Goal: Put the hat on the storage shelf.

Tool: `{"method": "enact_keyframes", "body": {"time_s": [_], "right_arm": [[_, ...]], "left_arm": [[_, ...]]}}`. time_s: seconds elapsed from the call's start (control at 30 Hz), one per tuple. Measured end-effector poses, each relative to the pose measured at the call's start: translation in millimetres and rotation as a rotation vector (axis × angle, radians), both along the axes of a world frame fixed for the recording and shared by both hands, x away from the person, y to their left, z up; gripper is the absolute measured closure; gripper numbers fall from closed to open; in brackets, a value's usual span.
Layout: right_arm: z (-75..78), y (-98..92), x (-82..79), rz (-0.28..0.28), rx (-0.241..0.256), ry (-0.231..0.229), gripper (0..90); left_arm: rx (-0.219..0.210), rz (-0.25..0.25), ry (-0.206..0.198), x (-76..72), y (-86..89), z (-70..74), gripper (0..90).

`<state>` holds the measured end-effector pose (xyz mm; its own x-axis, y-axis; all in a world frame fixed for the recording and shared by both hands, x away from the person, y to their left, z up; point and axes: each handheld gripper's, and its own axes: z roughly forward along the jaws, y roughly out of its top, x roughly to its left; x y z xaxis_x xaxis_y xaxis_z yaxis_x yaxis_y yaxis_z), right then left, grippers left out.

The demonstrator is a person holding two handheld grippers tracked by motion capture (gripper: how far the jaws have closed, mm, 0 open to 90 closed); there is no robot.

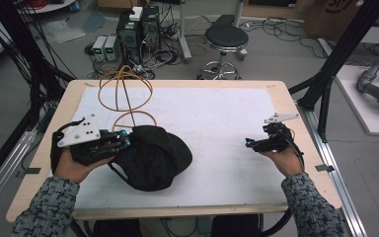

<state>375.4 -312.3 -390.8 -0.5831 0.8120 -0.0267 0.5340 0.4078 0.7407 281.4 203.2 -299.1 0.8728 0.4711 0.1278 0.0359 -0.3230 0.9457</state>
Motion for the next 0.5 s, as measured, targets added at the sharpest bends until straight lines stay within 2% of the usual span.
{"method": "enact_keyframes", "body": {"time_s": [0.23, 0.43, 0.5], "right_arm": [[-0.9, 0.7, 1.6, 0.0, -0.004, 0.003, 10.6], [-0.8, -0.8, 1.5, 0.0, -0.001, -0.002, 10.6], [-0.7, -1.4, 1.3, -0.003, 0.002, 0.002, 10.6]], "left_arm": [[-0.01, -0.024, -0.039, 8.4, -2.0, 32.0, 87.6], [-0.039, -0.021, -0.075, 14.7, 2.0, 57.3, 87.6], [-0.065, -0.026, -0.083, 16.8, 4.1, 64.1, 87.6]]}}
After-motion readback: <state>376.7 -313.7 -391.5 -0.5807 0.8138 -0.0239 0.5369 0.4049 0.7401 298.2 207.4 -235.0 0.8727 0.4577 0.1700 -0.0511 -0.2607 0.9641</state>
